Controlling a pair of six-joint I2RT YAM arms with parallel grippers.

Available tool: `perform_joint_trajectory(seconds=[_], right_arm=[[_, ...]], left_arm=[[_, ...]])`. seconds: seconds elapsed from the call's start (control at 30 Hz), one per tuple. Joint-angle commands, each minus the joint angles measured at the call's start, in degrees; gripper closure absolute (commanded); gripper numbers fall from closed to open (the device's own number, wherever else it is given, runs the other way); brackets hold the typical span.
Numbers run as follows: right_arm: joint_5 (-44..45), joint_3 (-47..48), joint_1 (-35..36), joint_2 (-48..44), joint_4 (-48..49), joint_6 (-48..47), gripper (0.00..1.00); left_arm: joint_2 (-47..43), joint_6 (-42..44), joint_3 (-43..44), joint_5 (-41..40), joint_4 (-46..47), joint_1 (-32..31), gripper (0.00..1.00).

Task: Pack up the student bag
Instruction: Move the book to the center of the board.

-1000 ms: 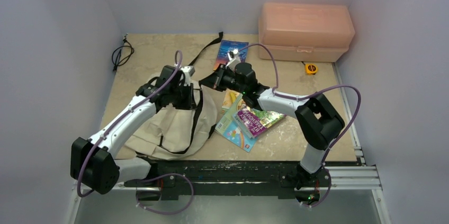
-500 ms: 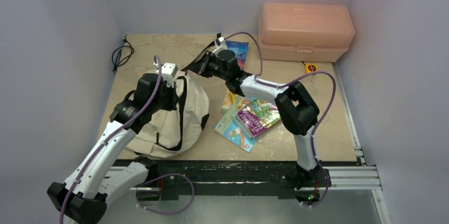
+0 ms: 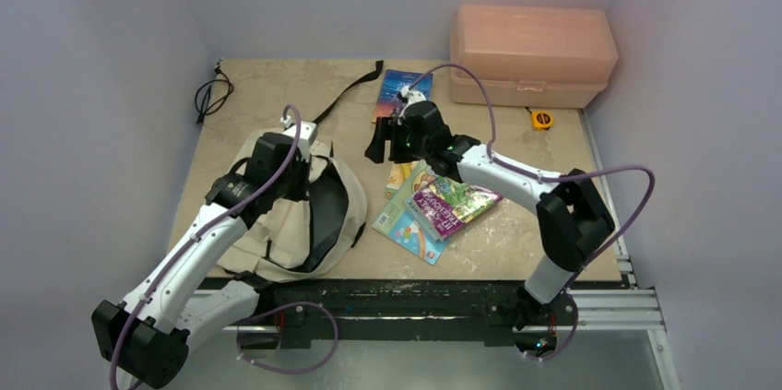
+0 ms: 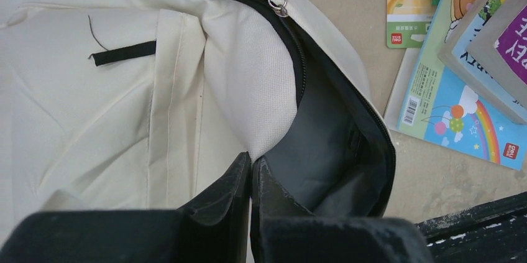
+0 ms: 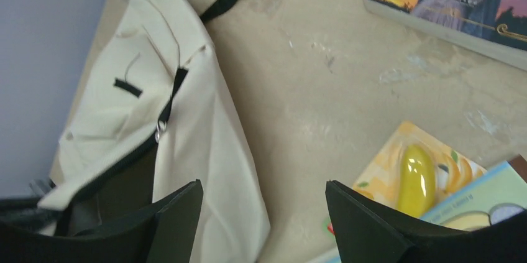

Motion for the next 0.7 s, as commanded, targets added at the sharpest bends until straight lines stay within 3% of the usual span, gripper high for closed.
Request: perform_joint_trajectory(seconds=[0.0,0.13,0.3,0.43,0.67], right_arm=[[5.6,-4.5,4.0,-6.2,-7.8,-9.1,0.22],[5.2,-5.1,7.1,-4.0,-9.6,-9.2,0.28],[8.5,-9.7,7.5,-4.4,-9.7,-6.8,0.56],[8.7,-16.2,7.5,-8.6,-5.7,-5.5,0.57],[15.3,-20.4,7.5,-6.1,-3.5,-4.2,0.55]], left_arm=[[-0.8,1.5,0.4,-1.9,1.2,-0.1,1.00],[0.4,1.5,1.2,-2.5,-0.2,-0.1,1.00],[0.5,0.9,1.2,-1.9,-1.1,-0.1,1.00],[0.2,0.8,1.0,-1.2,-1.1,-0.1,1.00],[0.8,0.7,1.4,0.2,-1.3,-0.1,1.00]])
